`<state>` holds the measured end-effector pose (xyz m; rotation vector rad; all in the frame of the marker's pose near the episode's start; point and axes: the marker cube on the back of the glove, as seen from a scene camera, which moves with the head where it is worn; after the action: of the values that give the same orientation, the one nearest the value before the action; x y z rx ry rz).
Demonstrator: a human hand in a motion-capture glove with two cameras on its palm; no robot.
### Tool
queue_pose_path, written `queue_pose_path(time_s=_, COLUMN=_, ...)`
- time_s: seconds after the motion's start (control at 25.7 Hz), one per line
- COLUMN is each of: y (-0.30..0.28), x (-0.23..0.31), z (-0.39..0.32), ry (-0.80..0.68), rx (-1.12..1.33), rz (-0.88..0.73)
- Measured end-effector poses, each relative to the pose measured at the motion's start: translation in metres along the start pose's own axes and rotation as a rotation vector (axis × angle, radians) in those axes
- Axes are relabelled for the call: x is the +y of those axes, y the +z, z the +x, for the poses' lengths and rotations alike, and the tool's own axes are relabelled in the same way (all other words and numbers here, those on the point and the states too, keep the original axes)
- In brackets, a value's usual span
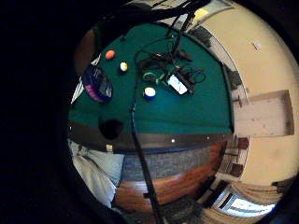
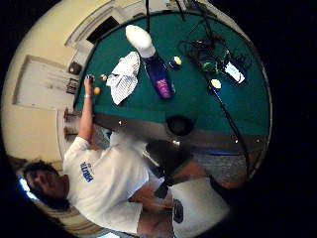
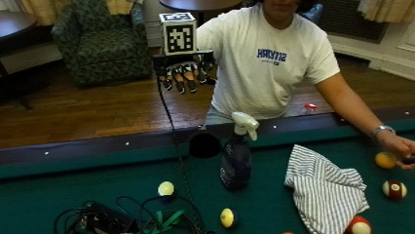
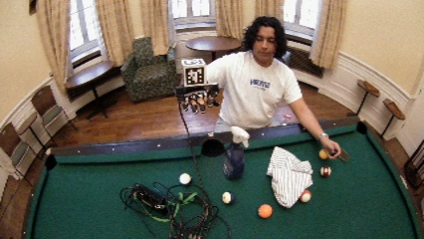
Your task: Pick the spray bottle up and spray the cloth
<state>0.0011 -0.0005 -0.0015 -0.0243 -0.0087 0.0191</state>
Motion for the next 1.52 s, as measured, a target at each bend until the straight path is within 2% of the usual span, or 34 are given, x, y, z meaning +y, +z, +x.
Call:
queue_pose_path(time_s=0.78, y=0.025, x=0.002, z=0.008, ry=0.036, rx=0.012, rz=-0.048)
queue_pose_path(time_s=1.13, y=0.075, x=0.019, z=0.013, ry=0.056, rx=-0.018, rz=-0.124)
queue_pose_path(time_s=1.52, y=0.126, x=0.04, z=0.025, ry=0.089, rx=-0.103, rz=-0.137)
